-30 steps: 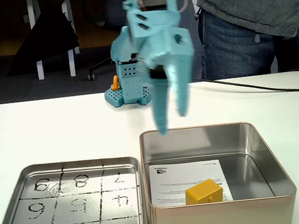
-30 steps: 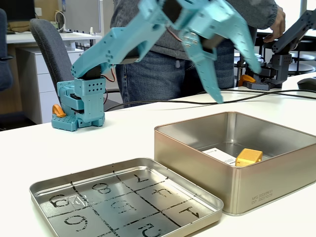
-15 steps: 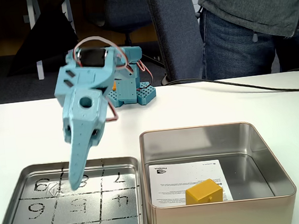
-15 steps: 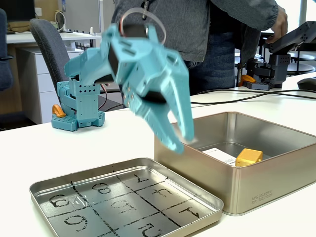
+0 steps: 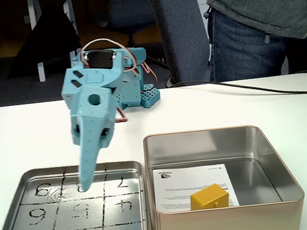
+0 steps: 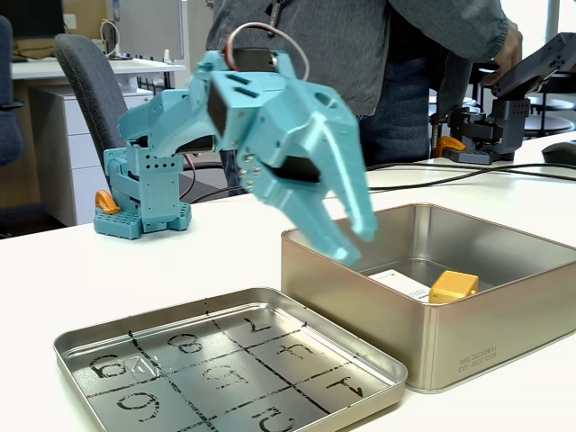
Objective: Grasp a lego block and put it in the bin.
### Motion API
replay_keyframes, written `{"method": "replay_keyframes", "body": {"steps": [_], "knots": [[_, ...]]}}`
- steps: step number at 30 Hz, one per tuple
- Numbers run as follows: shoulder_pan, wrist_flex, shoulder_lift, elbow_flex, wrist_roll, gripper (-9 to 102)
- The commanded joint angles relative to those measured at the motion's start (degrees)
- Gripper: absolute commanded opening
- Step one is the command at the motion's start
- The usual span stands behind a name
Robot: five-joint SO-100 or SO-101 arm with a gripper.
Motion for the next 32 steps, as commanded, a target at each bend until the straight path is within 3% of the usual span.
{"method": "replay_keyframes", "body": {"steps": [1,32], "knots": [[-1.23,0.00,6.33,-1.85,-0.97,0],[-2.90,0.88,5.19,-1.85,2.02,0]]}}
